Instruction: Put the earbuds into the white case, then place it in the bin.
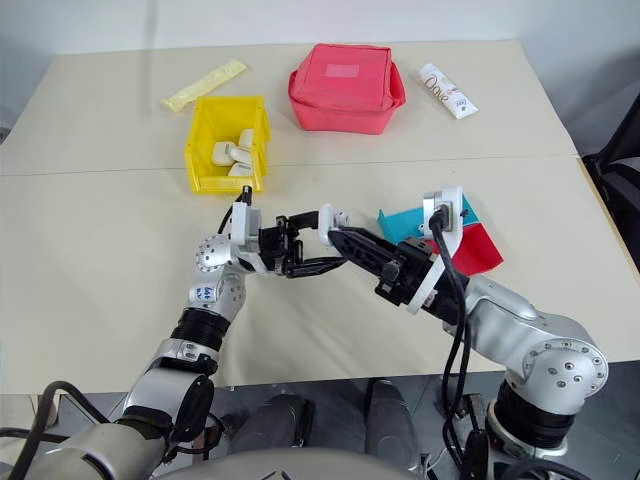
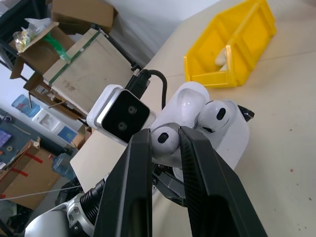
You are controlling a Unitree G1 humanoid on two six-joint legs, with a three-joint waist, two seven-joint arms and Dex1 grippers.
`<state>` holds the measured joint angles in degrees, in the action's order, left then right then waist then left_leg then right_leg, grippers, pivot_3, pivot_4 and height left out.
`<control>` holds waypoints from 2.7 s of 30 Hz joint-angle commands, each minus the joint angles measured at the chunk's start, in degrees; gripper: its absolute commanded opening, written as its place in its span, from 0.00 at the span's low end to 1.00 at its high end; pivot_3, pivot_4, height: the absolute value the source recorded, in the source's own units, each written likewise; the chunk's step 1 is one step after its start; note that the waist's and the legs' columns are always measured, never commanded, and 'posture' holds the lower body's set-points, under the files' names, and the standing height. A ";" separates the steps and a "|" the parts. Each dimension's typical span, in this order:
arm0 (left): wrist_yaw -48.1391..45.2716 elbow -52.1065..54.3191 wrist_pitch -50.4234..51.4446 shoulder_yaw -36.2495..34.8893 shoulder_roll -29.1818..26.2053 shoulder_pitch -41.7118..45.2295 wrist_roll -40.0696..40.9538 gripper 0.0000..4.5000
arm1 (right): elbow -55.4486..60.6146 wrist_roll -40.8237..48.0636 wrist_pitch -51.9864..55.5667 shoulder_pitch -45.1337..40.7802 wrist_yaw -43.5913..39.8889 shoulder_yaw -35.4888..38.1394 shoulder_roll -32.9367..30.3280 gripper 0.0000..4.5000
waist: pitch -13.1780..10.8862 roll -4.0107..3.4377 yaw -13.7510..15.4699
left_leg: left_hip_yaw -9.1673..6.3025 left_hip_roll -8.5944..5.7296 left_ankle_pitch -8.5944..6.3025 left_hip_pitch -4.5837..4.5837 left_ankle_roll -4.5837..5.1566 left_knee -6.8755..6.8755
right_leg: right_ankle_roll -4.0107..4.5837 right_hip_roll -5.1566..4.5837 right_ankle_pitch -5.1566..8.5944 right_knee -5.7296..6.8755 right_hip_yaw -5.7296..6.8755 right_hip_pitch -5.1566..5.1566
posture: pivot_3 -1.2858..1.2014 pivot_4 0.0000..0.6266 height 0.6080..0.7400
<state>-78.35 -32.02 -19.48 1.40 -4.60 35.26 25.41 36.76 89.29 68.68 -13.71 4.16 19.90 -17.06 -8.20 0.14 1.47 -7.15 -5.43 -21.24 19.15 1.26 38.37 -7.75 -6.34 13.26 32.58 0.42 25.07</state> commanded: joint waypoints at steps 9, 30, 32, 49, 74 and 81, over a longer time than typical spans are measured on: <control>0.94 4.52 -2.73 -2.16 2.14 1.53 3.28 0.61 | -4.44 8.04 -13.55 6.24 12.94 -7.25 -8.77 0.10 | 0.00 0.02 0.10 | -0.02 0.03 0.00 -0.01 0.01 -0.01 | -0.03 0.00 -0.02 -0.12 0.06 -0.09 | 0.52 0.24 1.00; 0.20 4.58 -2.26 -2.73 2.42 1.28 3.54 0.61 | -7.65 4.53 -21.10 6.00 8.25 -12.98 -17.58 0.10 | -0.01 0.03 0.24 | -0.09 0.07 0.00 -0.09 0.04 -0.02 | -0.06 0.00 -0.03 -0.27 0.15 -0.31 | 0.52 0.24 1.00; 0.19 4.45 -2.39 -2.68 2.61 1.13 3.26 0.61 | -6.41 4.33 -21.01 5.07 7.52 -13.60 -18.11 0.10 | -0.01 0.03 0.25 | -0.10 0.06 0.00 -0.09 0.04 -0.01 | -0.06 -0.01 -0.03 -0.28 0.16 -0.32 | 0.52 0.24 1.00; -0.49 2.28 -2.94 -1.41 4.04 -1.26 1.41 0.61 | -0.16 6.30 -21.25 -1.32 3.36 -16.56 -22.06 0.10 | -0.01 0.03 0.60 | -0.15 0.08 0.00 -0.08 0.05 -0.01 | -0.12 -0.01 -0.10 -0.51 0.24 -0.42 | 0.52 0.24 1.00; 0.00 2.60 -3.08 -0.27 6.50 -2.68 1.33 0.61 | 0.57 4.42 -19.27 -2.33 -0.64 -18.70 -25.68 0.10 | -0.02 0.04 1.52 | -0.13 0.08 0.01 -0.06 0.09 0.00 | -0.13 -0.01 -0.17 -0.61 0.24 -0.47 | 0.52 0.24 1.00; -0.30 3.36 -2.58 -0.35 6.96 -2.95 2.06 0.61 | 0.22 3.49 -19.01 -2.11 -1.18 -18.89 -25.78 0.10 | -0.02 0.04 1.53 | -0.13 0.08 0.01 -0.06 0.09 -0.01 | -0.13 -0.01 -0.17 -0.62 0.24 -0.46 | 0.52 0.24 1.00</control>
<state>-77.69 -32.15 -21.84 -1.33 -0.05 31.16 26.53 35.56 92.65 48.24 -15.58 3.91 3.17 -42.46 -8.22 0.19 3.01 -7.28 -5.35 -21.23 19.10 1.35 38.36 -7.88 -6.35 13.08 31.96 0.67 24.60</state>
